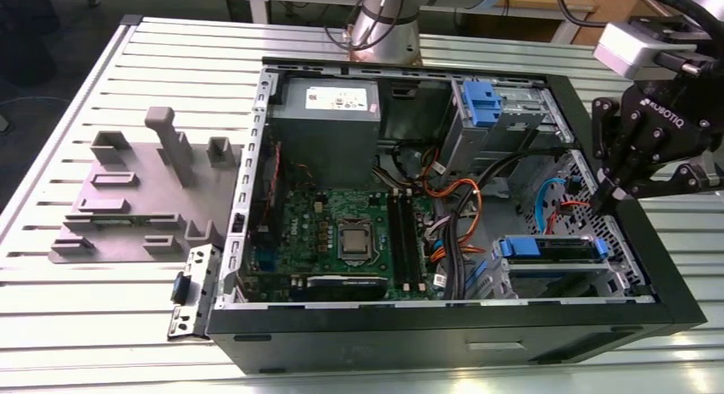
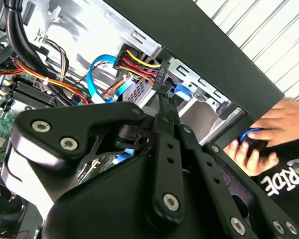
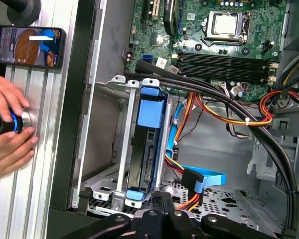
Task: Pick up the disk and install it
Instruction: 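Insert the first disk wire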
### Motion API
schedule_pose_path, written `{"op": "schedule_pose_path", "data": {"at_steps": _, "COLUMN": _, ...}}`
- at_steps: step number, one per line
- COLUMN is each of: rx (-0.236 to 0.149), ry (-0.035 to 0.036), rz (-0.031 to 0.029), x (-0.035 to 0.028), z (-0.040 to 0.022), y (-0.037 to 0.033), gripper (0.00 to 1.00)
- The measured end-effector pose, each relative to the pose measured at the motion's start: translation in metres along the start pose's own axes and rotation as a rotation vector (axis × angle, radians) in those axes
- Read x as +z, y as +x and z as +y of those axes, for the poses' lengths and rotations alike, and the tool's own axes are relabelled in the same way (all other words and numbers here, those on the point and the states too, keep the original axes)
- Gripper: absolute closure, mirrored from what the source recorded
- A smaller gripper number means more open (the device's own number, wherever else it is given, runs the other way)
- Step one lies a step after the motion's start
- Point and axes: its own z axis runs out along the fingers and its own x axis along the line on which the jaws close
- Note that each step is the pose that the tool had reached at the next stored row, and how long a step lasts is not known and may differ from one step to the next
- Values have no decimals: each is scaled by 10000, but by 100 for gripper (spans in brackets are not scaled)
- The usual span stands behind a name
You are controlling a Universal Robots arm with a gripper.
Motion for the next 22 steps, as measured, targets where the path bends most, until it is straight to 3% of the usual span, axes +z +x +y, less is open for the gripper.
{"op": "schedule_pose_path", "data": {"at_steps": 7, "rx": -1, "ry": 0, "rz": 0, "x": -1, "z": -1, "y": -3, "gripper": 89}}
{"op": "schedule_pose_path", "data": {"at_steps": 8, "rx": -1, "ry": 0, "rz": 1, "x": -1, "z": -1, "y": -4, "gripper": 82}}
{"op": "schedule_pose_path", "data": {"at_steps": 11, "rx": -1, "ry": 0, "rz": 0, "x": -1, "z": -1, "y": -5, "gripper": 82}}
{"op": "schedule_pose_path", "data": {"at_steps": 14, "rx": 0, "ry": 0, "rz": 2, "x": -1, "z": -1, "y": -5, "gripper": 69}}
{"op": "schedule_pose_path", "data": {"at_steps": 22, "rx": -97, "ry": 10, "rz": 59, "x": 11, "z": -18, "y": -13, "gripper": 62}}
